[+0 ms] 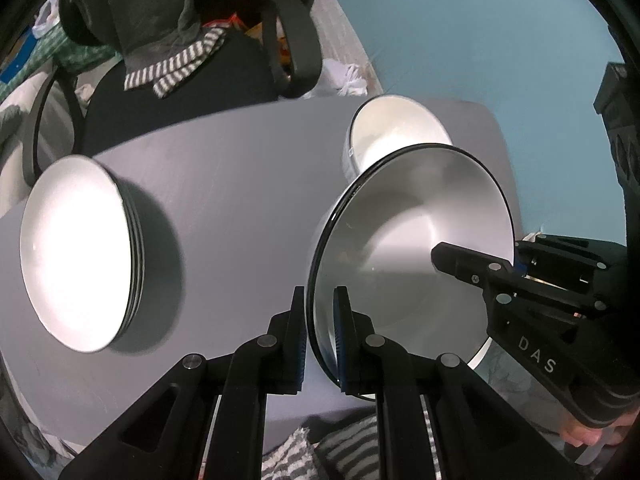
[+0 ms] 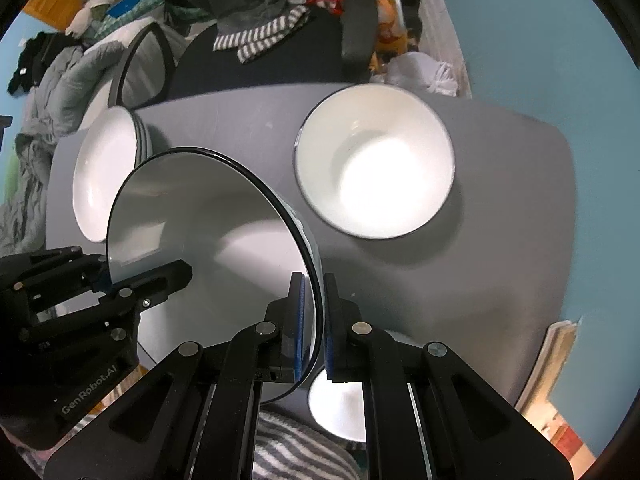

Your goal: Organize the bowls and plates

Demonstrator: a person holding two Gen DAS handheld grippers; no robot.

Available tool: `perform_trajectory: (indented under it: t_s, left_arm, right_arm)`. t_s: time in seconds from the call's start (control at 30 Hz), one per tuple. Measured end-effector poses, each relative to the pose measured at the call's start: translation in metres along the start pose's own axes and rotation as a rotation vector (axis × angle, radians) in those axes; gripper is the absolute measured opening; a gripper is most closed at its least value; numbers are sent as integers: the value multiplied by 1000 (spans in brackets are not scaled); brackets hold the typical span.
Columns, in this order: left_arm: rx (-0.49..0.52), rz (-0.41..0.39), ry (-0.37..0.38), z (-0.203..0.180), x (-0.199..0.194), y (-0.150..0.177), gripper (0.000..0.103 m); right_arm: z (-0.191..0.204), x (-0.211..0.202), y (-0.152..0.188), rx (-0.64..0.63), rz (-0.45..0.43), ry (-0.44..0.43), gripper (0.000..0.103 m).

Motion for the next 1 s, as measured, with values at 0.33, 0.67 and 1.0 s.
perform_trajectory:
  t_s: [0.33,0.67,1.0]
  left_arm:
    - [41,-10,4,-16,11,-30,11]
    - [42,12,-10,-29,32,-66,11]
    - [58,60,-38,-32,56,-77,11]
  right_arm:
    - [-31,-14,-25,35,-21,20,8]
    - [-53,-6,-49,49,-12,36,8]
    - [-69,18,-57,71,34,13,8]
Point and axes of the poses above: each gripper's, at about its wrist camera, not at the fingertips, and x roughly the way its jaws point, z to its left, y to its underside, the point moved 4 cm from there along x, roughly the way its jaws point, and after that the axes turned 9 degrees about -z, right-handed, at the moved point
